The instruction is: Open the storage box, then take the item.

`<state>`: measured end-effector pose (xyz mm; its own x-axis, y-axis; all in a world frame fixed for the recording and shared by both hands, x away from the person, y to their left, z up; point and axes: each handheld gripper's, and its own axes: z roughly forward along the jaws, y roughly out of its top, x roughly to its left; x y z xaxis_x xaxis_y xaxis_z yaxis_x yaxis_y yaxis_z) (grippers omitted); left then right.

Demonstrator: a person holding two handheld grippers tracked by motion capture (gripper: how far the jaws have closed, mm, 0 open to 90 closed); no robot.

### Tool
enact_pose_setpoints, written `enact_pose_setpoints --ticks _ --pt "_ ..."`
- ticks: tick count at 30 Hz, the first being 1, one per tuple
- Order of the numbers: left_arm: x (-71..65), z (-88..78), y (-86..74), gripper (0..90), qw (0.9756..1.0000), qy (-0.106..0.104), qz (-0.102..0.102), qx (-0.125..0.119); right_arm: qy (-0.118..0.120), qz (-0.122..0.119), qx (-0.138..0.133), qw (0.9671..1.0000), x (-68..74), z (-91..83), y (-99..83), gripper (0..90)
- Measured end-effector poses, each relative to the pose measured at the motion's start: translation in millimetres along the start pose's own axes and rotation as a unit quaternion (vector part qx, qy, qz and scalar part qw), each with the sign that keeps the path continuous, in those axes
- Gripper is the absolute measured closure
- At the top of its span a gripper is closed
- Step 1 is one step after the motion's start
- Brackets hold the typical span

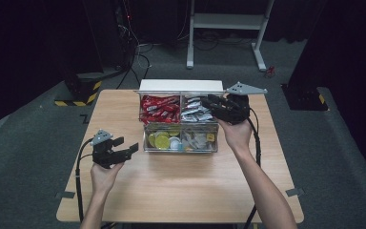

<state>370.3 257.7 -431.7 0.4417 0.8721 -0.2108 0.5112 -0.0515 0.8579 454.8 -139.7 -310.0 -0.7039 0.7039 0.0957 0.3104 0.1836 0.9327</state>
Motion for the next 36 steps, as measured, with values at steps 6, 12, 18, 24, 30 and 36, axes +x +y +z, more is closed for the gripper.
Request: enact_pose_setpoints --ticks 6,12,18,24,30,36 --pt "-2.8 -0.8 7.9 29.5 0.9999 -0.008 0.006 -0.004 -0.001 -0.001 0.001 1.0 0.0 0.4 1.5 63.8" --pt "-7.3 1.0 18.4 30.7 0.9998 -0.017 0.013 -0.002 0.0 -0.001 0.003 1.0 -1.1 0.8 3.3 63.5" --pt "-11.9 -0.8 31.7 30.1 0.9993 -0.03 0.013 -0.017 -0.004 -0.006 0.01 0.9999 -0.3 1.0 5.6 63.5" --pt "-16.5 -5.1 45.4 31.1 0.9988 -0.037 0.025 -0.022 -0.005 -0.007 0.013 0.9999 -0.5 1.5 6.7 63.6" --pt "-24.3 -11.2 61.2 33.4 0.9976 -0.046 0.037 -0.036 -0.003 -0.008 0.013 0.9999 -1.2 2.3 6.3 63.8" --pt "-27.5 -12.2 70.1 35.9 0.9973 -0.046 0.041 -0.039 -0.002 -0.008 0.016 0.9998 -1.9 3.4 6.1 64.3"
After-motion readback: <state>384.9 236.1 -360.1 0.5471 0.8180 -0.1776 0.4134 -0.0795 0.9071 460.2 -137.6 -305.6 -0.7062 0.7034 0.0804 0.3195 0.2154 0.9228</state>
